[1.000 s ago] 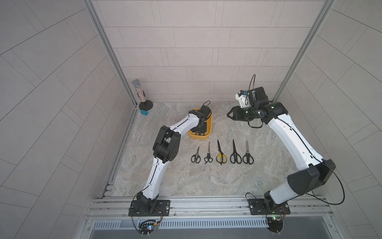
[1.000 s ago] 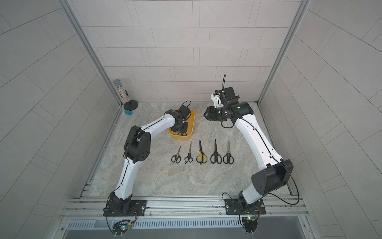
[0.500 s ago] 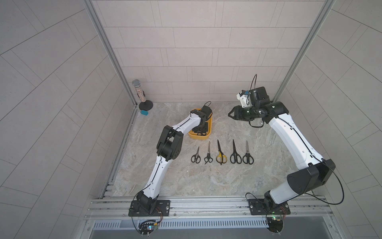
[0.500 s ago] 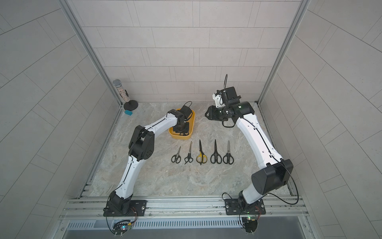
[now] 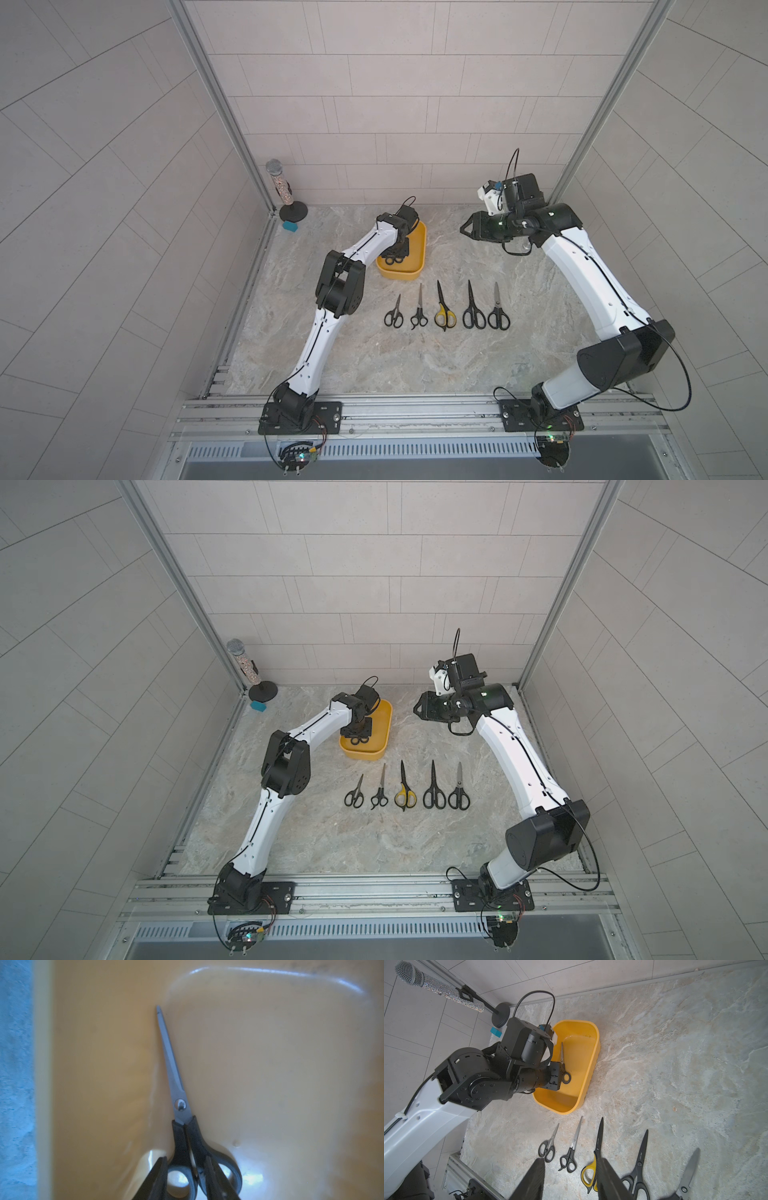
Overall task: Take the scissors out of the storage box
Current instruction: Pick up the scissors from the storage box.
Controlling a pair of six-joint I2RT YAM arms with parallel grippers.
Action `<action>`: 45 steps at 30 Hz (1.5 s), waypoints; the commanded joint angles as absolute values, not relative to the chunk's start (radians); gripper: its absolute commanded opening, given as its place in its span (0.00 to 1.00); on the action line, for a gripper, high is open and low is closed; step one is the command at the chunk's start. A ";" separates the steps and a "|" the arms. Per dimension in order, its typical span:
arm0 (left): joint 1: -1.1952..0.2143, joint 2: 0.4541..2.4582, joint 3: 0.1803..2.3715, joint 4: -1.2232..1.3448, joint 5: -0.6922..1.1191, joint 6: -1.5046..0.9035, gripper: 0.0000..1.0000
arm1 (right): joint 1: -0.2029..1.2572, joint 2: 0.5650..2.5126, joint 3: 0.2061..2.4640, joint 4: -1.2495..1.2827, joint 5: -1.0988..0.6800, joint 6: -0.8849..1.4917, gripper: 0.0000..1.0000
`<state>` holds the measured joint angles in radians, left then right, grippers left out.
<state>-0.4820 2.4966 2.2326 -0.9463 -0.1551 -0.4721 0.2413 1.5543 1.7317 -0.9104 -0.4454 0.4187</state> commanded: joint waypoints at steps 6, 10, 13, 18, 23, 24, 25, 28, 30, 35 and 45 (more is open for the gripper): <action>-0.495 2.420 2.190 -0.946 -0.073 -0.553 0.39 | 0.237 1.563 1.734 -0.924 -0.452 0.411 0.46; -0.502 2.454 2.229 -0.975 -0.084 -0.572 0.39 | 0.236 1.559 1.728 -0.922 -0.457 0.413 0.46; -0.507 2.457 2.221 -0.976 -0.099 -0.577 0.39 | 0.235 1.552 1.722 -0.921 -0.457 0.411 0.46; -0.514 2.448 2.206 -0.982 -0.132 -0.599 0.39 | 0.232 1.552 1.712 -0.919 -0.460 0.411 0.46; -0.513 2.398 2.118 -0.937 -0.181 -0.618 0.39 | 0.230 1.552 1.708 -0.917 -0.461 0.411 0.46; -0.513 2.379 2.092 -0.906 -0.183 -0.619 0.39 | 0.229 1.552 1.706 -0.917 -0.460 0.411 0.46; -0.512 2.361 2.076 -0.888 -0.192 -0.620 0.39 | 0.229 1.552 1.704 -0.917 -0.460 0.411 0.46; -0.512 2.348 2.079 -0.877 -0.205 -0.608 0.39 | 0.229 1.554 1.706 -0.914 -0.463 0.414 0.46; -0.511 2.356 2.094 -0.891 -0.201 -0.603 0.39 | 0.229 1.556 1.705 -0.910 -0.465 0.418 0.46; -0.509 2.363 2.104 -0.898 -0.207 -0.595 0.39 | 0.229 1.553 1.701 -0.910 -0.463 0.417 0.46; -0.493 2.418 2.098 -0.926 -0.152 -0.632 0.38 | 0.223 1.546 1.697 -0.914 -0.463 0.414 0.46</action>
<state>-0.5011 2.3955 2.0903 -0.8951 -0.1600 -0.6140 0.2314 1.5604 1.7046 -0.9051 -0.4648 0.4191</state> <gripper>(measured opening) 0.385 0.457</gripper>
